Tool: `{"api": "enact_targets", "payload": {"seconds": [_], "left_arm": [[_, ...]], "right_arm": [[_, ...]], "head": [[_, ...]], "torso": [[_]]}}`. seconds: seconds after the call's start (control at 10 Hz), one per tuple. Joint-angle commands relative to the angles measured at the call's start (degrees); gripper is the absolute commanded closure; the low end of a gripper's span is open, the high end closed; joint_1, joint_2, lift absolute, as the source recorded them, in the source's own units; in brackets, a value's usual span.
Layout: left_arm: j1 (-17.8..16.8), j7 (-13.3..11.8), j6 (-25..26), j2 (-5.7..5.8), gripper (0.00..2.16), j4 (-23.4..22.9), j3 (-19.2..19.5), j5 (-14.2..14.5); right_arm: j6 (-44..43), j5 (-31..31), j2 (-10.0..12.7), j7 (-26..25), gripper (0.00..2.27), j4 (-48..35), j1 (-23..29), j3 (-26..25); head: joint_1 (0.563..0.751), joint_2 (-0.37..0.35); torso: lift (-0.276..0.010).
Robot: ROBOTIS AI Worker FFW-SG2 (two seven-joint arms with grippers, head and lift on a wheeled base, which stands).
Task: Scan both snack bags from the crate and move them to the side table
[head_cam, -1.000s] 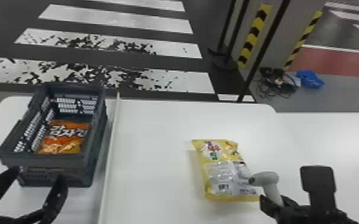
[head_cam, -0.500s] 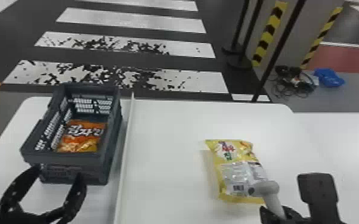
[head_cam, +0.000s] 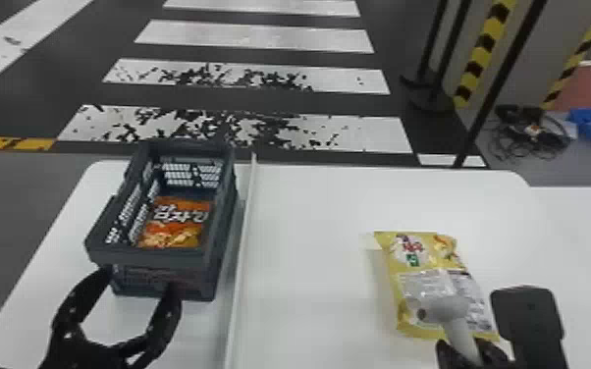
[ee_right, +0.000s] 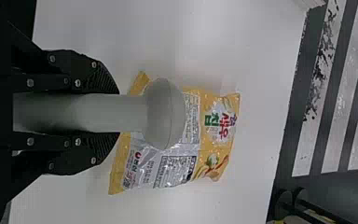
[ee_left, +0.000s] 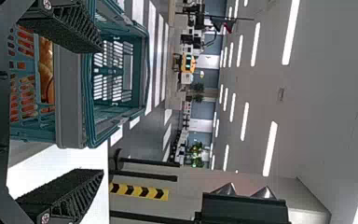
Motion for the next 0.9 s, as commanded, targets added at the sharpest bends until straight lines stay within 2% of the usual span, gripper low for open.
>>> {"api": "enact_targets", "payload": {"seconds": [0.0,0.8], "left_arm": [[-0.08,0.0,0.11,0.01,0.08,0.09,0.0,0.0],[-0.17,0.0,0.11,-0.17,0.08,0.18,0.09,0.0]], "right_arm": [[-0.11,0.18,0.0,-0.08,2.25,0.55,-0.48,0.68],[-2.05,0.18,-0.09,-0.69,2.25,2.48,-0.83,0.77]], "head": [[0.695,-0.032],[0.695,-0.023]], "torso": [[-0.099],[-0.099]]}}
